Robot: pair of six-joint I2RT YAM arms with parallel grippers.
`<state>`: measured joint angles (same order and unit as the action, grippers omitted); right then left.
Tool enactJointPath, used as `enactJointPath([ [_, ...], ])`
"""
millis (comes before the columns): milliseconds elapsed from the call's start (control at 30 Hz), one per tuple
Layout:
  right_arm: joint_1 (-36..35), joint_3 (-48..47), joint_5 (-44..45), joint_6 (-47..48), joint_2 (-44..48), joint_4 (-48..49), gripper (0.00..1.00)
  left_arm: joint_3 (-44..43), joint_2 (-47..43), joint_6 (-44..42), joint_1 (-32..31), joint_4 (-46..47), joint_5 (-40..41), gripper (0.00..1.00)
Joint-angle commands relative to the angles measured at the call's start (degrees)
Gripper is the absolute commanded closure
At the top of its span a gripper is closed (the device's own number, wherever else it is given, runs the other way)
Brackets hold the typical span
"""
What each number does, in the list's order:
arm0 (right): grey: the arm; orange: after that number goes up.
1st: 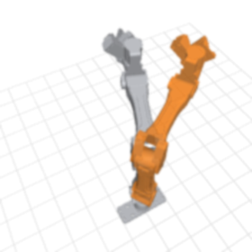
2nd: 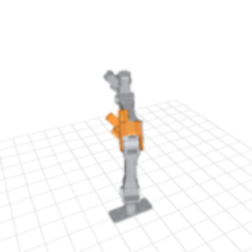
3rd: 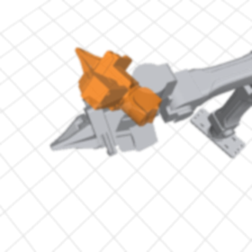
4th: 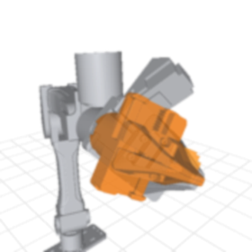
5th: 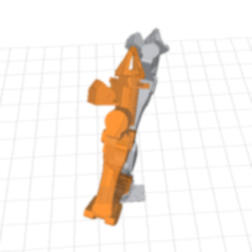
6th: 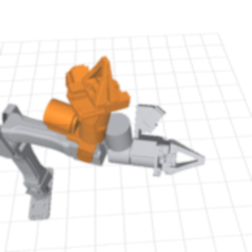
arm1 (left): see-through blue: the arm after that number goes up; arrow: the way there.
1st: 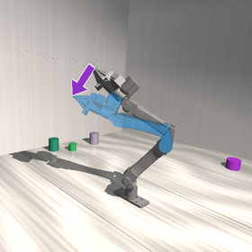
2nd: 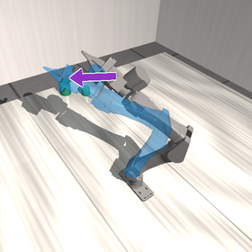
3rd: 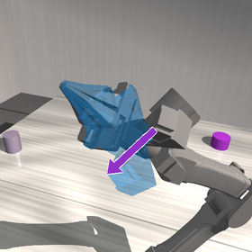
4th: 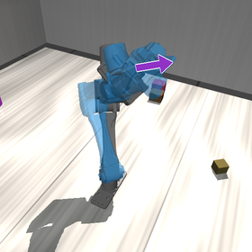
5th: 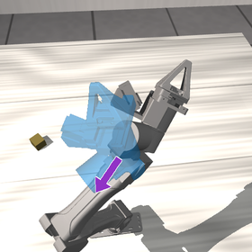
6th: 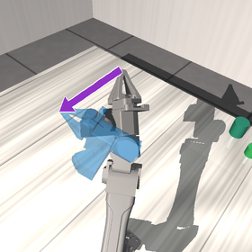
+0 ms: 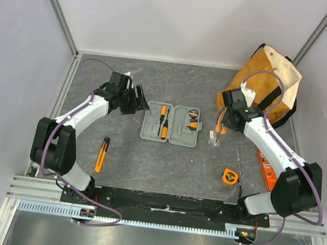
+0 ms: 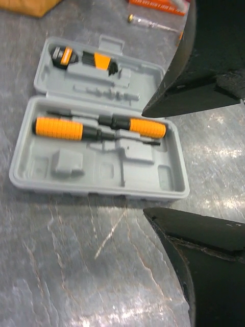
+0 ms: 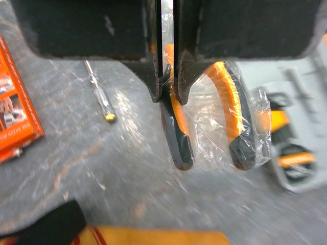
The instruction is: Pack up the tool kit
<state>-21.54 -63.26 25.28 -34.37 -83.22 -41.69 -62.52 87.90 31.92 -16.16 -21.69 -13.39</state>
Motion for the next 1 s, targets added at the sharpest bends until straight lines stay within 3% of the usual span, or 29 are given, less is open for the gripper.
enactJointPath([
  [0,-1.57,-8.26,-1.54,0.88,3.59,2.66,1.00,-1.64,2.36,4.71,1.22,-2.56,6.43,0.24],
  [133,-8.85,-14.32,-1.72,-1.22,-1.40,6.44,1.00,-0.32,2.89,8.94,3.07,-0.72,6.62,0.24],
  [400,-21.96,-27.86,-1.82,-7.54,-20.47,13.65,1.00,-3.22,1.49,11.13,5.61,-3.79,7.42,0.25],
  [533,-23.28,-33.49,-3.66,-12.82,-28.03,13.48,1.00,-2.79,-0.53,13.34,7.73,-3.01,3.89,0.25],
  [700,-24.95,-39.91,-2.08,-12.83,-35.16,12.95,1.00,0.12,-1.42,12.65,7.90,1.38,-0.04,0.25],
  [800,-25.31,-40.71,-2.95,-13.27,-38.06,12.51,1.00,0.21,1.21,10.45,7.81,3.05,-6.11,0.30],
  [967,-25.48,-39.31,-1.20,-12.83,-39.39,12.68,1.00,1.17,3.86,7.37,7.90,4.37,-8.41,0.34],
])
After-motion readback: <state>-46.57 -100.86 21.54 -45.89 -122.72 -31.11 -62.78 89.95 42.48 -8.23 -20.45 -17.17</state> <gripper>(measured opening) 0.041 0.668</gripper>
